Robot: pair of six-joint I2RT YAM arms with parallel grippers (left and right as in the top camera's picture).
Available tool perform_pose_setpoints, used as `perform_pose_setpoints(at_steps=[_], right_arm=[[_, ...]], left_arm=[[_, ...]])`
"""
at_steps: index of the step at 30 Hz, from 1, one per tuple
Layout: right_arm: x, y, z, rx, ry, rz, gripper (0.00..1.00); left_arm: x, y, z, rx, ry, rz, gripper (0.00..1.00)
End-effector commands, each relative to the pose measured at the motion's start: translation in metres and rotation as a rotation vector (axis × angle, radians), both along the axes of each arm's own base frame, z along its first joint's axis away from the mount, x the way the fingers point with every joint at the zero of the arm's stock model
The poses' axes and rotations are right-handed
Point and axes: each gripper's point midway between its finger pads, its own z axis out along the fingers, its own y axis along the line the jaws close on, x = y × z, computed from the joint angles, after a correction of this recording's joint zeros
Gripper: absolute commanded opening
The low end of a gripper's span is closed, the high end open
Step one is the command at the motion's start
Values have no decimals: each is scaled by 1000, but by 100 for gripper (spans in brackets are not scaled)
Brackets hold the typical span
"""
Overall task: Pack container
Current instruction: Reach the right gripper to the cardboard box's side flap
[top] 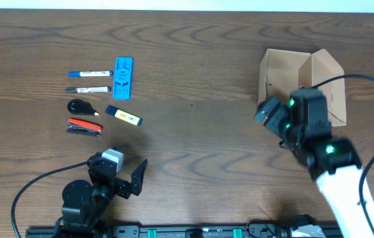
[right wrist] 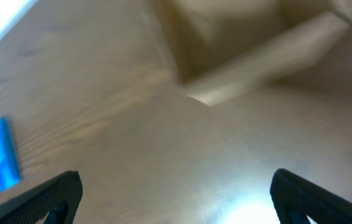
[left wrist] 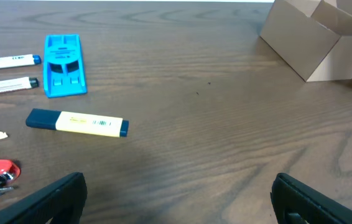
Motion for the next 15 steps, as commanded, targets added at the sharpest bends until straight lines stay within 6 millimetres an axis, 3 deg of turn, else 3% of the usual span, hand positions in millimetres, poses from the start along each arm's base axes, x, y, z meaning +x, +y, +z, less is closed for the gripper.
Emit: perform_pose_setpoints(at_steps=[1,4,6,15], right_arm=[[18,-21,28,57,4,-241,99],[27,-32,32,84,66,-347,99],[34,-35,24,137,121,-410,99],[50,-38,-46,277,365,-539,99]], left_arm=[[0,0,-6,-13,16,4,95],[0,0,-7,-13,16,4,95],[0,0,-6,-13,16,4,96],[0,0,-6,-13,16,4,95]])
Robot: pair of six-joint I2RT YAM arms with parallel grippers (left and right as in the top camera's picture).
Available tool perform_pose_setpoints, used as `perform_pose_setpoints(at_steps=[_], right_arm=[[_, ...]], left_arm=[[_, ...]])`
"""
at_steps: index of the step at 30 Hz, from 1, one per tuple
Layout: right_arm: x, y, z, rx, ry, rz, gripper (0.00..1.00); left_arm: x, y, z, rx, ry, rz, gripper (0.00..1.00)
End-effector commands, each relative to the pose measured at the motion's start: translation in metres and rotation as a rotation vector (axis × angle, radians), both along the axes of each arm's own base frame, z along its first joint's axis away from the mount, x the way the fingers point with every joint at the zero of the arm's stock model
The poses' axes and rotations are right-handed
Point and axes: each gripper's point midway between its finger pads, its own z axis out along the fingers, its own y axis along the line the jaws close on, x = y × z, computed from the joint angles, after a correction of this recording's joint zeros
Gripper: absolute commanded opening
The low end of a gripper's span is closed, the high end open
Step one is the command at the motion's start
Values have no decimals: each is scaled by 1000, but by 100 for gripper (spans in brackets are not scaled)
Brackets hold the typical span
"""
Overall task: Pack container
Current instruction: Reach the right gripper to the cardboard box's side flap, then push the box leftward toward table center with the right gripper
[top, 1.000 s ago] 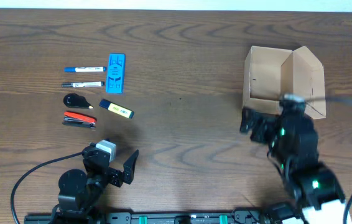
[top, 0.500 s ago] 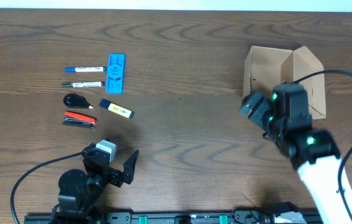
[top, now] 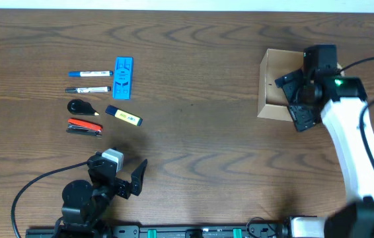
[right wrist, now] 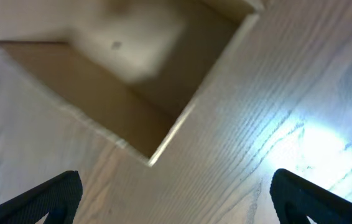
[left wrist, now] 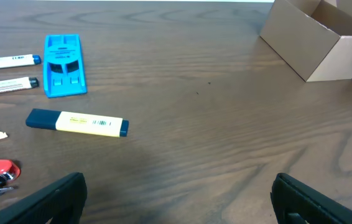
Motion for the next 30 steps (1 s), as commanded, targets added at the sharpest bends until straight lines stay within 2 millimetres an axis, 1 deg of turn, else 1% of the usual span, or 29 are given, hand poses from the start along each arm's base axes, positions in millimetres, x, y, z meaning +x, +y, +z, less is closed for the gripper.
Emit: perform_pose_setpoints(at_steps=[1,7,8,10,13,17,20,21,22,25,27,29,30], right_arm=[[4,3,-16,76,47,-59,99],[6,-6,-44,34,124,-70,99],[6,-6,-48,35,135,-70,97],[6,-6,-56,34,156,-71,90],[5,-7,-63,29,179,-71,73],[6,-9,-66,21,182,-67,49],[8,-10,-66,21,176,-66,15],[8,-10,-66,21,176,-65,5],[8,-9,-66,20,176,-58,1],[10,-8,-63,17,166,-12,1],[16,-6,-57,3,144,67,1],[25,0,-45,-30,103,194,1],[33,5,-36,-59,70,291,1]], left_arm=[[0,0,-7,-13,16,4,95],[0,0,-7,-13,17,4,95],[0,0,-7,-13,17,4,95],[0,0,-7,-13,17,4,95],[0,0,-7,-13,17,4,95],[0,0,-7,-13,16,4,95],[0,0,-7,-13,16,4,95],[0,0,-7,-13,16,4,95],[0,0,-7,-13,17,4,95],[0,0,-7,-13,17,4,95],[0,0,-7,-13,17,4,95],[0,0,-7,-13,16,4,95],[0,0,-7,-13,16,4,95]])
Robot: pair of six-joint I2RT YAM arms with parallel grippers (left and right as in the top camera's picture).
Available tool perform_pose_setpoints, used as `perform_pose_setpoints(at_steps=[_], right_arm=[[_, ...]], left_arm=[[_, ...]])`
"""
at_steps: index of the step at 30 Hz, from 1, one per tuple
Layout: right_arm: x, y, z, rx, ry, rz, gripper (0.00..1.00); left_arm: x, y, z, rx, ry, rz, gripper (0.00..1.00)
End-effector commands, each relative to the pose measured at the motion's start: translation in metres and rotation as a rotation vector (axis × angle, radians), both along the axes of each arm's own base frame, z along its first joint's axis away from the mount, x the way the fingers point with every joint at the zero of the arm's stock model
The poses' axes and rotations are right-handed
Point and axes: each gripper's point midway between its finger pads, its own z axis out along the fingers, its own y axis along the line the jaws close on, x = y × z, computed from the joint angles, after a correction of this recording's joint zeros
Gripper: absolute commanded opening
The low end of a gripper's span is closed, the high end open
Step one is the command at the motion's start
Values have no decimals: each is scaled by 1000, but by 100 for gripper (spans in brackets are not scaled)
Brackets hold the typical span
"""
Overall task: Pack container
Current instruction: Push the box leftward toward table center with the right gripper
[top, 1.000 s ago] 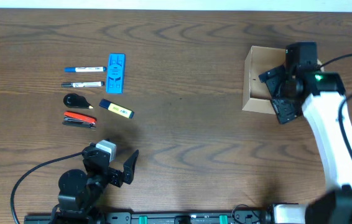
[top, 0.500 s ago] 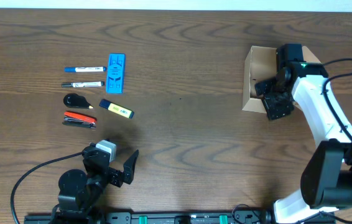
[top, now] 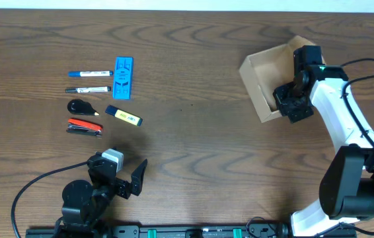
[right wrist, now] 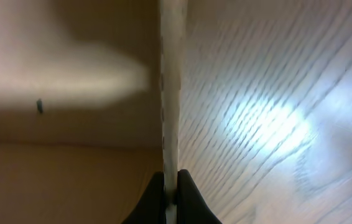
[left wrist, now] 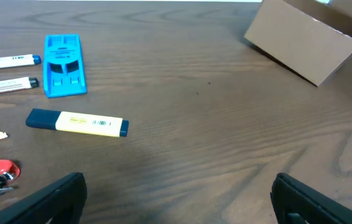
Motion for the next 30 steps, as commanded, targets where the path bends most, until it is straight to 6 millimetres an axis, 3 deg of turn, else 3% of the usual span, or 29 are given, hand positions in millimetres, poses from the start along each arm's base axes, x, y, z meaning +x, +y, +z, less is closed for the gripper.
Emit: perform_pose_setpoints(at_steps=[1,6,11,14,21,27,30], right_arm=[[27,13,31,-60,-115,303,1],[46,48,58,-156,-207,761,1],[40,97,60,-172,-250,1182,1],[35,117,58,-181,-254,1297,1],[36,148,39,-164,-247,1355,1],[41,142,10,-159,-159,1191,1],[41,144,6,-145,-149,1129,1]], left_arm=[[0,0,-7,-13,17,4,95],[0,0,-7,-13,16,4,95],[0,0,-7,-13,17,4,95],[0,0,-7,-13,17,4,95],[0,0,-7,-13,17,4,95],[0,0,-7,-13,17,4,95],[0,0,-7,-13,17,4,95]])
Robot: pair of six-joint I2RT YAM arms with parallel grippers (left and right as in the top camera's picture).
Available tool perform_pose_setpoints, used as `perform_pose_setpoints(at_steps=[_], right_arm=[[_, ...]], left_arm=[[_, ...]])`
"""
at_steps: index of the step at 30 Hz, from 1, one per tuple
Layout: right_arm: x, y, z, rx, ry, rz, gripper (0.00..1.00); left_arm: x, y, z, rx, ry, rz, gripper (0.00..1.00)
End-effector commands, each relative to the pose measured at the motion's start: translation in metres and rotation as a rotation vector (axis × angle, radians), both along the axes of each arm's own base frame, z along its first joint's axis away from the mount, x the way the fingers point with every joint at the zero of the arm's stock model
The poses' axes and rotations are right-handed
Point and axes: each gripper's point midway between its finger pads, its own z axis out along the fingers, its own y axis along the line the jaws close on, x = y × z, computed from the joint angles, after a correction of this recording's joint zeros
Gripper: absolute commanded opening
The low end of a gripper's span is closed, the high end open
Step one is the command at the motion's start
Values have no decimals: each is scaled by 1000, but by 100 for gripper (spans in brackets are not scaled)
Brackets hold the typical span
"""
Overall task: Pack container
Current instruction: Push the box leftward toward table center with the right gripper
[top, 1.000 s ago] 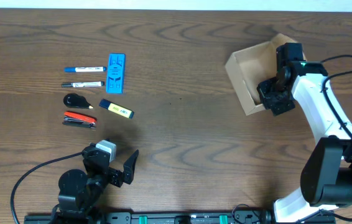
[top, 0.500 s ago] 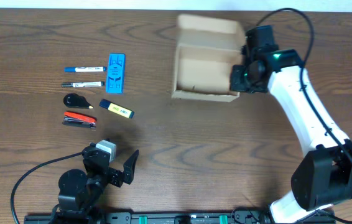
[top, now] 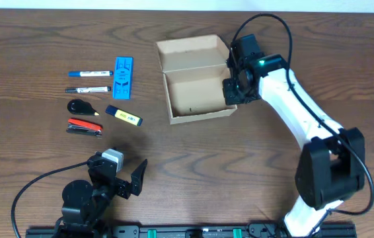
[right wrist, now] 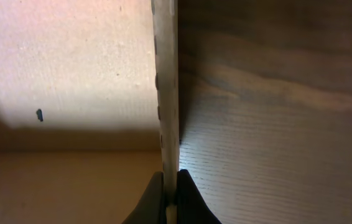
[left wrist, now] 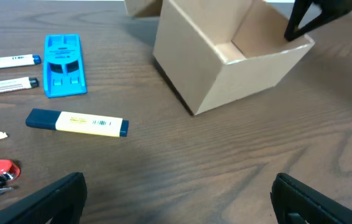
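Note:
An open cardboard box (top: 197, 92) stands at the table's middle, its lid flap folded back toward the far side. My right gripper (top: 230, 92) is shut on the box's right wall (right wrist: 165, 124), the thin edge pinched between both fingers. To the left lie a blue marker (top: 89, 73), a black marker (top: 88, 88), a blue flat case (top: 123, 77), a yellow highlighter (top: 123, 116), a black sharpener-like piece (top: 81, 106) and a red stapler (top: 84, 127). My left gripper (left wrist: 176, 205) rests open at the front left, with nothing between its fingers.
The box (left wrist: 232, 59) fills the upper middle of the left wrist view, close to the highlighter (left wrist: 76, 122) and the blue case (left wrist: 64, 65). The right arm (top: 293, 112) stretches across the table's right half.
The right gripper, still shut on the box wall, is now at the table's middle. The box has moved left from the right side and stands near the stationery, squarer to the table.
The right gripper hovered open in front of the box at the far right. Then it was over the box's opening. A second ago it was shut on the box's wall, the box slightly turned. Now the box stands at the middle. The left arm has stayed still.

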Motion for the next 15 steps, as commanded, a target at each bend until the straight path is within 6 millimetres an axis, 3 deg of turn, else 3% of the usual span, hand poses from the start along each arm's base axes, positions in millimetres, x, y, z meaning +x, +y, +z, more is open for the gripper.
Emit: perform_pose_setpoints(at_steps=[1,14,15], right_arm=[[5,4,4,19,-13,-105,1],[-7,11,2,13,28,-121,1],[-8,11,1,12,29,-119,8]], left_arm=[[0,0,-7,-13,17,4,95],[0,0,-7,-13,16,4,95],[0,0,-7,-13,17,4,95]])
